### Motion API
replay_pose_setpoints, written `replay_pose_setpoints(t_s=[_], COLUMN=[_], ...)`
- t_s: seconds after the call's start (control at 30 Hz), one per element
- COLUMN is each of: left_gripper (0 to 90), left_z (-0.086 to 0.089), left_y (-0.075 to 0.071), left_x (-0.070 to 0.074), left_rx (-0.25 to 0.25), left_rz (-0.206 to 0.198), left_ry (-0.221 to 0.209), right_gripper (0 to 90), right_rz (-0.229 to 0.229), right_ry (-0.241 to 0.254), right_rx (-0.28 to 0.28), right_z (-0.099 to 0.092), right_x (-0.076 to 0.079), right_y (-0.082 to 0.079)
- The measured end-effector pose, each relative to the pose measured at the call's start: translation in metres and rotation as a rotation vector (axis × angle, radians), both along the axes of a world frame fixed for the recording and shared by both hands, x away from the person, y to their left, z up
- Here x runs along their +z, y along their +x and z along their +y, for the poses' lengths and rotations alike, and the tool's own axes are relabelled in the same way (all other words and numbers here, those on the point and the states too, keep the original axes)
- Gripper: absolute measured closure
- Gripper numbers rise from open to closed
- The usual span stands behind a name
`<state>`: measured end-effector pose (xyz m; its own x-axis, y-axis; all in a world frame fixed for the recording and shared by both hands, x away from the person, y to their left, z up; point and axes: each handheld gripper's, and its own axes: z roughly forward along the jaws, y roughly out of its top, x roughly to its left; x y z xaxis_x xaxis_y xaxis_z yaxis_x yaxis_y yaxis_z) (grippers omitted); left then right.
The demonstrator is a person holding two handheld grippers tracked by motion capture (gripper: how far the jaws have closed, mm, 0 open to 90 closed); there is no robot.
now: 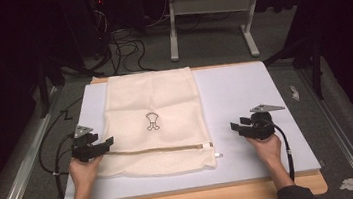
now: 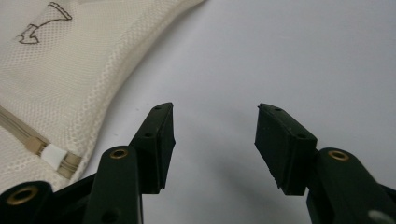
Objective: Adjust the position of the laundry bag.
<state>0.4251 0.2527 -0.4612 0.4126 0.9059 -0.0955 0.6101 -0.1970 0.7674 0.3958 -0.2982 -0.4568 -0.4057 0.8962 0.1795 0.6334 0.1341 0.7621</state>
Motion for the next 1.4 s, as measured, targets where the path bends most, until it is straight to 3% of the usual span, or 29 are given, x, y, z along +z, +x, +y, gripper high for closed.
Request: replay_pose_setpoints(t_s=[0.73,1.03,1.3,1.4], left_gripper=[40.4,46.4,55.8,61.9], left_z=[-0.002,-0.001,-0.002,-0.004], left_y=[0.009,0.012,0.013,0.015], left_x=[-0.007,-0.009,-0.012,-0.014], left_rx=[0.022,0.025,0.021,0.025], left_rz=[0.051,0.079,0.084,0.101], left_ry=[-0.003,-0.016,-0.01,-0.006], right_gripper=[48.8,49.3,59.5,70.4], right_rz=[0.092,0.133,0.168,0.183], right_ry=[-0.008,-0.013,-0.01,-0.017], right_rx=[0.139,0.167,0.18,0.184], right_z=[0.067,0.089,0.096,0.098], right_x=[-0.001,-0.003,-0.007,-0.01], right_y=[0.024,0.033,0.041,0.043])
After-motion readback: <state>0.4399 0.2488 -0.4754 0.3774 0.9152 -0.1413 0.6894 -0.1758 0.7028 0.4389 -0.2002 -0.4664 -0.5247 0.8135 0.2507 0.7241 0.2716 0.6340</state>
